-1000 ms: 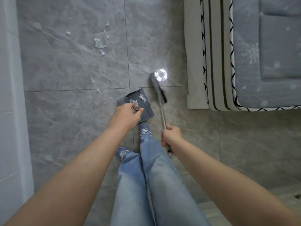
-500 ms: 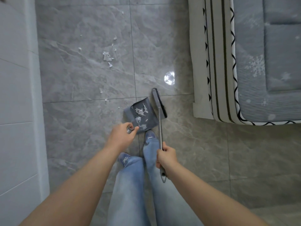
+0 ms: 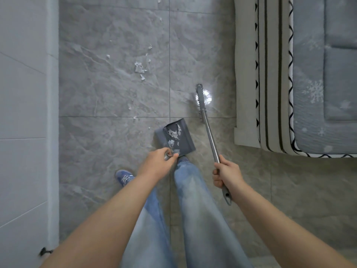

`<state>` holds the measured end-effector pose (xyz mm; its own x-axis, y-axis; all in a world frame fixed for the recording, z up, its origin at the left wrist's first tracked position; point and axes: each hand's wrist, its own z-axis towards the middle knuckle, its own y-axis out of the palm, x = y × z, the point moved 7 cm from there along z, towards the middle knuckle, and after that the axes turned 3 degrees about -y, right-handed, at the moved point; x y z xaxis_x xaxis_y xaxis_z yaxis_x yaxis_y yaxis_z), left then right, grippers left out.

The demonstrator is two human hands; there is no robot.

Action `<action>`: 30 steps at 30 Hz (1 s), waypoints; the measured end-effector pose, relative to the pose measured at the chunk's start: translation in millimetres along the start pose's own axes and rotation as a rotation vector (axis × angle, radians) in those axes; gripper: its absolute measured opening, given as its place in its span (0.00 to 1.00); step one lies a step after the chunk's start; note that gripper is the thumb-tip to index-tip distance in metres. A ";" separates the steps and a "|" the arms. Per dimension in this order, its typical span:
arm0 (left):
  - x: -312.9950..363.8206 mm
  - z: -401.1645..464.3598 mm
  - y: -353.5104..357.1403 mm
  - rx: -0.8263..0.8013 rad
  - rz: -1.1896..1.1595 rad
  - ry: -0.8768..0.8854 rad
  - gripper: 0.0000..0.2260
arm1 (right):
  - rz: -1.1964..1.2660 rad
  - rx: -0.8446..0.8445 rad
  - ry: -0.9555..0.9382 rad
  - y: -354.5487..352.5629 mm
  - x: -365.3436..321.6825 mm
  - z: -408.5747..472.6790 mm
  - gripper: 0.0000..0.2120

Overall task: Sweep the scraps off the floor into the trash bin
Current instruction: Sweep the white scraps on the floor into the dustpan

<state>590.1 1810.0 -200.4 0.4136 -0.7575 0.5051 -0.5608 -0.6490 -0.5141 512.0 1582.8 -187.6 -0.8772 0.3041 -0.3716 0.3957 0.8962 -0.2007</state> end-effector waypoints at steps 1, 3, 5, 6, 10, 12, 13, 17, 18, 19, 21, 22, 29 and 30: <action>-11.2 -3.2 -8.8 -0.005 0.007 -0.004 0.13 | -0.015 0.001 -0.007 5.1 -10.2 0.8 0.23; -41.5 -15.3 -37.1 -0.001 0.012 -0.029 0.14 | -0.040 0.006 -0.005 21.3 -22.8 3.8 0.21; -77.0 -28.3 -71.2 0.029 -0.051 -0.056 0.19 | -0.058 0.000 0.006 41.8 -27.2 5.0 0.19; -96.1 -35.6 -92.4 0.059 -0.104 -0.074 0.21 | -0.077 -0.009 0.003 55.0 -27.0 3.2 0.19; -152.2 -57.1 -158.8 0.118 -0.165 -0.134 0.17 | -0.238 -0.019 -0.043 97.5 -15.6 -4.9 0.18; -176.6 -67.5 -193.1 0.135 -0.144 -0.146 0.16 | -0.331 -0.006 -0.072 126.8 -5.4 -10.9 0.21; -185.7 -69.6 -206.4 0.142 -0.124 -0.147 0.17 | -0.359 -0.004 -0.080 140.2 -1.6 -12.7 0.21; -224.1 -67.8 -249.8 0.157 -0.010 -0.152 0.17 | -0.377 -0.024 -0.050 194.8 9.6 -16.4 0.16; -233.2 -64.7 -258.2 0.153 0.003 -0.154 0.17 | -0.375 -0.025 -0.029 204.5 10.4 -14.9 0.11; -244.4 -61.7 -266.5 0.151 0.009 -0.165 0.16 | -0.368 -0.024 -0.008 214.8 11.4 -13.7 0.07; -260.4 -53.9 -280.4 0.155 0.045 -0.167 0.15 | -0.372 -0.031 0.025 227.6 10.6 -9.0 0.08; -269.8 -50.4 -289.1 0.161 0.060 -0.171 0.14 | -0.376 -0.031 0.031 237.0 10.9 -7.3 0.10; -320.5 -22.4 -324.2 0.226 0.020 -0.225 0.16 | -0.415 -0.034 0.050 307.8 10.8 -5.4 0.08; -327.9 -19.8 -324.9 0.230 0.001 -0.241 0.16 | -0.399 -0.034 0.058 320.4 14.2 -9.5 0.10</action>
<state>622.5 2270.7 -185.3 0.5863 -0.7351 0.3404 -0.3955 -0.6265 -0.6716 623.7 1877.3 -248.6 -0.9744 -0.0530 -0.2183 0.0126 0.9574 -0.2886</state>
